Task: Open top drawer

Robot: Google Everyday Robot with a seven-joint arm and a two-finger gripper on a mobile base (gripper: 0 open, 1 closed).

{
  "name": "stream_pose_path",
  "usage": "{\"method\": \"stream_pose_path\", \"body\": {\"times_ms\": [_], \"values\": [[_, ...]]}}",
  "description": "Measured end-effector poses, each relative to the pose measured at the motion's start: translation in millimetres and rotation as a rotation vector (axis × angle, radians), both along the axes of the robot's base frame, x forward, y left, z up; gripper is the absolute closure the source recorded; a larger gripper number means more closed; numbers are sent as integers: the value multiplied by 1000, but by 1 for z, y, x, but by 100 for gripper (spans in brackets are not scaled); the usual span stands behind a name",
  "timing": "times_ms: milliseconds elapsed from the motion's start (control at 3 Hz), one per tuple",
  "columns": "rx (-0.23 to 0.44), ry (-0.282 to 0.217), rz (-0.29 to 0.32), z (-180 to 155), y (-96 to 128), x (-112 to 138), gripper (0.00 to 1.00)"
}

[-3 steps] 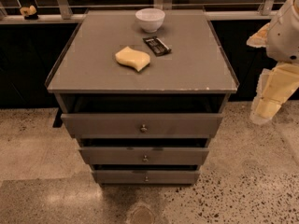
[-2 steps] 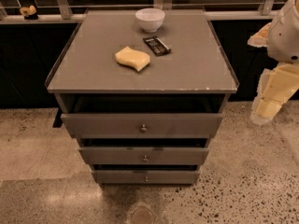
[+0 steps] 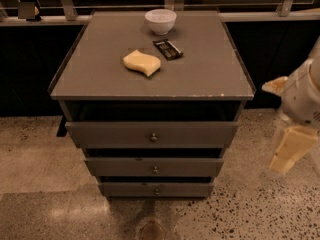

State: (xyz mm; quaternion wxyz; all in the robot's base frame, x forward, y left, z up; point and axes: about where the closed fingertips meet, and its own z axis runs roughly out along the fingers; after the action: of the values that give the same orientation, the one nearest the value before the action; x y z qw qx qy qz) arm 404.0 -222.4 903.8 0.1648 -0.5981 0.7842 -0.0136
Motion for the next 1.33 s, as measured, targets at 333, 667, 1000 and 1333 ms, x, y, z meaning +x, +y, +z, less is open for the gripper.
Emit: {"method": "stream_pose_path", "body": {"times_ms": [333, 667, 1000, 1333], "values": [[1, 26, -3, -54, -4, -21, 0], [-13, 43, 9, -112, -9, -31, 0], [22, 16, 39, -153, -17, -18, 0], [62, -42, 72, -177, -19, 15, 0]]}}
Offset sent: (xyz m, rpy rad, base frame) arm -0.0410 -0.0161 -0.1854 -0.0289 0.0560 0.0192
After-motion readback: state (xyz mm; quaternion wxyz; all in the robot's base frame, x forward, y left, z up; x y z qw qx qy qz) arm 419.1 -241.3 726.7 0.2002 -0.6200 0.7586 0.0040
